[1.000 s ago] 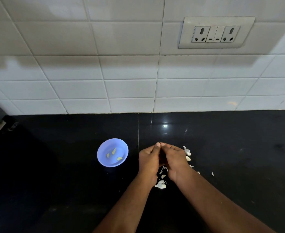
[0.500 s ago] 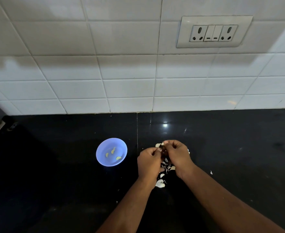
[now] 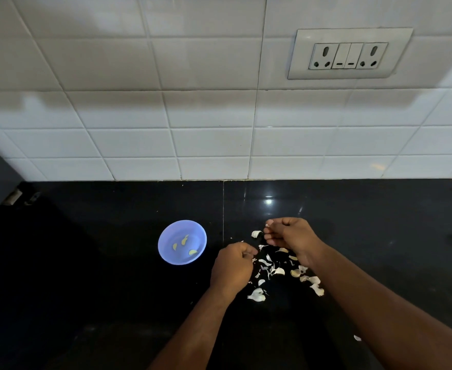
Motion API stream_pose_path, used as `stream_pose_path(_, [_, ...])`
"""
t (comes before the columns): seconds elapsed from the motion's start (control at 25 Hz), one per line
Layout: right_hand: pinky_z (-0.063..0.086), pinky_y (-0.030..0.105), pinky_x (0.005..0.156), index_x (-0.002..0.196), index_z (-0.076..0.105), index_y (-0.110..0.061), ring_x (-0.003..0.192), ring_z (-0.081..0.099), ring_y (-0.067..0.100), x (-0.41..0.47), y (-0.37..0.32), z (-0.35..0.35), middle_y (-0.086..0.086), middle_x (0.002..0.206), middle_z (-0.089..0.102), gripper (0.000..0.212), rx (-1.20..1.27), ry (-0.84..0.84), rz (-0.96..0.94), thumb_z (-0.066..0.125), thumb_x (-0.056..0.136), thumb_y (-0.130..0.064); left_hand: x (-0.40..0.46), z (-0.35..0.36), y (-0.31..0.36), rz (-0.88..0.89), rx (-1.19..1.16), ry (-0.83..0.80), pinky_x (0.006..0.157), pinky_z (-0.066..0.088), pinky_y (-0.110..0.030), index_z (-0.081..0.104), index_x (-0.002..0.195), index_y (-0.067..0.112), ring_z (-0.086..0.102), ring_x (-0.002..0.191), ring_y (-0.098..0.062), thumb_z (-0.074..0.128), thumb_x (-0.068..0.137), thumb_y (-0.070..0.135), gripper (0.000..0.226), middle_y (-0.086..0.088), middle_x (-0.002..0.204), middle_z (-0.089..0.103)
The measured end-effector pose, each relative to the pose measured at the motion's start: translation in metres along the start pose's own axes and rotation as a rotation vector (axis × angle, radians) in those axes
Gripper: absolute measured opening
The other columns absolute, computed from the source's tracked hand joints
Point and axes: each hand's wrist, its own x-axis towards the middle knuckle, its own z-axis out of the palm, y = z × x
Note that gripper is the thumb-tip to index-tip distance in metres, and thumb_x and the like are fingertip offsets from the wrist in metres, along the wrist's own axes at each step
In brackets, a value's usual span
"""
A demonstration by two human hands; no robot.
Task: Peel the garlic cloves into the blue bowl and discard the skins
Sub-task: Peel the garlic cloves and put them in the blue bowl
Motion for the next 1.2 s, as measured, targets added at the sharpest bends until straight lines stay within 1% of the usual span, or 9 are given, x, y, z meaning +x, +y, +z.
stream_pose_path(0.12, [0.065, 0.028, 0.072, 0.108, 0.074, 0.001, 0.078, 0.074, 0.021, 0.000, 0.001, 0.001, 0.015, 0.094, 0.078, 0.013, -0.085, -0.004, -0.055, 0.071, 0.096, -0.002, 0.001, -0.002, 0.000, 0.001, -0.052, 0.022, 0.087, 0.062, -0.042, 0.074, 0.096, 0.037, 0.073, 0.087, -0.012, 0.053, 0.094, 0.019, 0.028, 0.014, 0.098, 0.075])
stream_pose_path(0.32, [0.051, 0.015, 0.075, 0.096, 0.084, -0.026, 0.083, 0.071, -0.001, 0.010, -0.004, -0.001, -0.017, 0.088, 0.078, 0.012, -0.790, 0.035, -0.320, 0.072, 0.096, -0.024, 0.007, -0.001, 0.004, -0.002, -0.107, 0.082, 0.081, 0.063, -0.045, 0.072, 0.088, 0.044, 0.074, 0.078, -0.014, 0.047, 0.080, 0.035, 0.027, 0.016, 0.088, 0.076])
stream_pose_path(0.44, [0.051, 0.019, 0.082, 0.102, 0.083, -0.025, 0.090, 0.071, 0.005, 0.020, -0.002, -0.002, -0.012, 0.100, 0.078, 0.014, -0.905, 0.047, -0.328, 0.071, 0.096, -0.022, 0.011, -0.001, 0.006, 0.009, -0.133, 0.080, 0.083, 0.062, -0.044, 0.072, 0.088, 0.043, 0.074, 0.082, -0.015, 0.046, 0.079, 0.038, 0.028, 0.017, 0.092, 0.076])
stream_pose_path(0.52, [0.055, 0.026, 0.083, 0.100, 0.082, -0.028, 0.091, 0.072, 0.011, 0.020, 0.001, -0.004, -0.008, 0.100, 0.078, 0.013, -1.000, 0.051, -0.326, 0.071, 0.095, -0.024, 0.009, -0.001, 0.010, 0.011, -0.140, 0.080, 0.087, 0.062, -0.043, 0.075, 0.098, 0.039, 0.074, 0.089, -0.013, 0.049, 0.084, 0.038, 0.029, 0.015, 0.099, 0.076])
stream_pose_path(0.6, [0.057, 0.035, 0.083, 0.098, 0.079, -0.030, 0.094, 0.070, 0.019, 0.020, 0.004, -0.004, -0.005, 0.101, 0.074, 0.012, -1.129, 0.041, -0.346, 0.069, 0.094, -0.027, 0.009, -0.004, 0.013, 0.026, -0.072, 0.117, 0.097, 0.057, -0.038, 0.073, 0.119, 0.032, 0.070, 0.107, -0.012, 0.055, 0.094, 0.030, 0.031, 0.011, 0.122, 0.072])
stream_pose_path(0.68, [0.057, 0.039, 0.082, 0.098, 0.076, -0.025, 0.096, 0.069, 0.026, 0.020, 0.002, 0.000, 0.001, 0.104, 0.070, 0.011, -1.233, 0.031, -0.350, 0.066, 0.094, -0.027, 0.013, -0.004, 0.015, 0.057, 0.044, 0.103, 0.110, 0.048, -0.035, 0.059, 0.143, 0.027, 0.058, 0.132, -0.013, 0.055, 0.097, 0.019, 0.048, 0.008, 0.151, 0.056])
stream_pose_path(0.76, [0.057, 0.040, 0.080, 0.095, 0.073, -0.020, 0.095, 0.069, 0.029, 0.025, -0.003, 0.001, 0.005, 0.103, 0.070, 0.012, -1.264, 0.025, -0.332, 0.063, 0.095, -0.025, 0.015, -0.002, 0.020, 0.086, 0.158, 0.007, 0.117, 0.040, -0.034, 0.045, 0.156, 0.030, 0.046, 0.146, -0.014, 0.053, 0.096, 0.017, 0.062, 0.010, 0.164, 0.043])
stream_pose_path(0.96, [0.054, 0.036, 0.074, 0.093, 0.072, -0.018, 0.092, 0.069, 0.029, 0.029, -0.011, 0.000, 0.007, 0.100, 0.071, 0.012, -1.341, -0.044, -0.308, 0.062, 0.095, -0.024, 0.015, 0.004, 0.033, 0.134, 0.317, -0.145, 0.096, 0.051, -0.037, 0.056, 0.142, 0.042, 0.064, 0.122, -0.024, 0.051, 0.094, 0.021, 0.052, 0.005, 0.134, 0.069])
stream_pose_path(1.2, [0.056, 0.039, 0.078, 0.098, 0.072, -0.020, 0.096, 0.068, 0.027, 0.032, -0.029, 0.011, 0.001, 0.104, 0.067, 0.011, -1.299, -0.019, -0.454, 0.062, 0.093, -0.021, 0.021, 0.001, 0.027, 0.048, 0.105, 0.131, 0.095, 0.054, -0.039, 0.050, 0.149, 0.031, 0.068, 0.114, -0.020, 0.053, 0.095, 0.026, 0.054, 0.013, 0.120, 0.074])
